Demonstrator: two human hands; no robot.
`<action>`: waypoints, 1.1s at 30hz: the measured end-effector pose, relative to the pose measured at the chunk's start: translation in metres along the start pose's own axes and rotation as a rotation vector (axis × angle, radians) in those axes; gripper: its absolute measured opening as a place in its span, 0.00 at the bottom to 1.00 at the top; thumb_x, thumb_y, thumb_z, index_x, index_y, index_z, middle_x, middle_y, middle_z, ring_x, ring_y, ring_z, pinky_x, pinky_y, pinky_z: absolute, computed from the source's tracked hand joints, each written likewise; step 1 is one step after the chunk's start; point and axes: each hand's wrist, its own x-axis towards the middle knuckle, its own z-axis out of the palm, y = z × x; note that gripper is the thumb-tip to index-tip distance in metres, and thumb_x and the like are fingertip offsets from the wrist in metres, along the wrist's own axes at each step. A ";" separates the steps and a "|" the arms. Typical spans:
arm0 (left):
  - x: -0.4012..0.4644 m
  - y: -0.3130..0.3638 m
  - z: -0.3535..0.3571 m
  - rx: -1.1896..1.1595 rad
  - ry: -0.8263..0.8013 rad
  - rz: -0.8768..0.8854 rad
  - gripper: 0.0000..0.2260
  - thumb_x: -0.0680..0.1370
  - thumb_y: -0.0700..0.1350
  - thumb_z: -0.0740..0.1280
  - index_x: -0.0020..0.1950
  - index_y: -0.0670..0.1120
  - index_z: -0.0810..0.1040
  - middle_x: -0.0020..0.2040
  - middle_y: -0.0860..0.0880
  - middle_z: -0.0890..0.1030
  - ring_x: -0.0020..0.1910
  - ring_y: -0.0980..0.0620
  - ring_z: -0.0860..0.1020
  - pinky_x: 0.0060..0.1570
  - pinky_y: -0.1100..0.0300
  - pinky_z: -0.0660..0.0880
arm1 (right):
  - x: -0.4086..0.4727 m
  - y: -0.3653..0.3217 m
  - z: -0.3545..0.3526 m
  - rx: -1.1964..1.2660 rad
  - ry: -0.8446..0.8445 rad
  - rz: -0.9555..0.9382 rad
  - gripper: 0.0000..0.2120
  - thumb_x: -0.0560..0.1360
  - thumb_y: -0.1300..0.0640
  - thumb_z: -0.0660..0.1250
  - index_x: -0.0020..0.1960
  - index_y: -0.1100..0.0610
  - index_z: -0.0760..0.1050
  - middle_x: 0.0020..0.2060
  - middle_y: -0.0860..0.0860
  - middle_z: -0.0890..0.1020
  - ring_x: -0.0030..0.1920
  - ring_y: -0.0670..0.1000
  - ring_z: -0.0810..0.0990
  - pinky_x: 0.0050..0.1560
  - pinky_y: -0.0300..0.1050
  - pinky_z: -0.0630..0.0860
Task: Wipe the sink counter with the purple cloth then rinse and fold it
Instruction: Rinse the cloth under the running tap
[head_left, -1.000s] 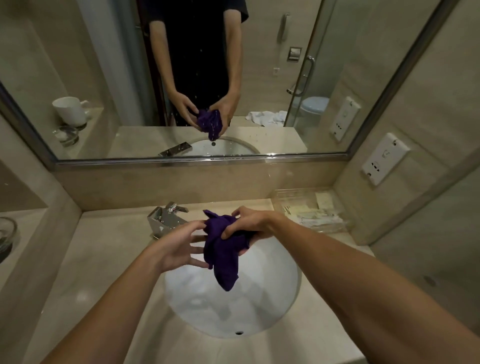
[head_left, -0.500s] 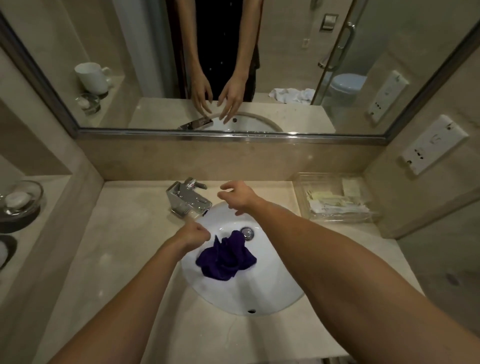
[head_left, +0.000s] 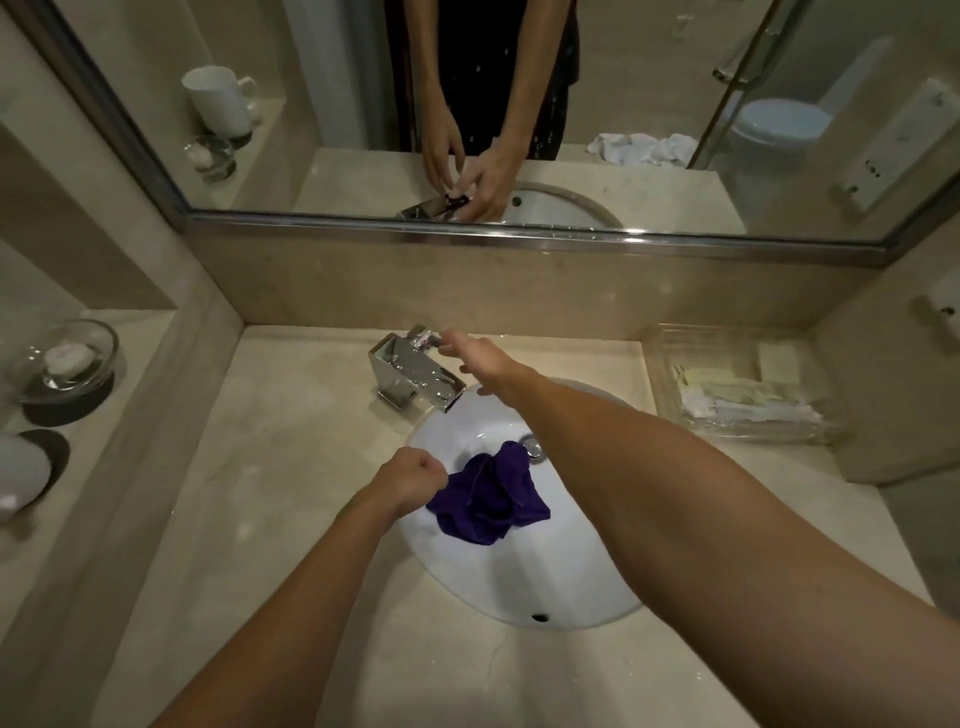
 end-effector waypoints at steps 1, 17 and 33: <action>0.003 -0.003 0.000 -0.015 0.004 0.005 0.06 0.78 0.35 0.61 0.48 0.46 0.74 0.47 0.46 0.73 0.41 0.49 0.69 0.39 0.58 0.68 | 0.004 0.001 0.000 0.000 -0.010 -0.017 0.30 0.82 0.37 0.54 0.75 0.54 0.71 0.77 0.51 0.70 0.73 0.56 0.69 0.63 0.53 0.64; 0.101 -0.034 0.083 0.130 -0.106 -0.220 0.22 0.76 0.41 0.67 0.69 0.39 0.71 0.61 0.42 0.77 0.62 0.41 0.77 0.58 0.52 0.77 | 0.022 0.234 0.042 -0.271 0.096 0.159 0.35 0.65 0.45 0.73 0.70 0.50 0.74 0.65 0.54 0.74 0.59 0.55 0.76 0.67 0.54 0.74; 0.103 -0.028 0.052 -1.044 0.087 -0.289 0.11 0.77 0.46 0.64 0.58 0.48 0.78 0.49 0.46 0.83 0.46 0.46 0.82 0.35 0.55 0.78 | 0.030 0.163 0.010 0.951 0.231 0.244 0.16 0.73 0.58 0.70 0.60 0.63 0.77 0.55 0.61 0.84 0.53 0.59 0.81 0.54 0.55 0.80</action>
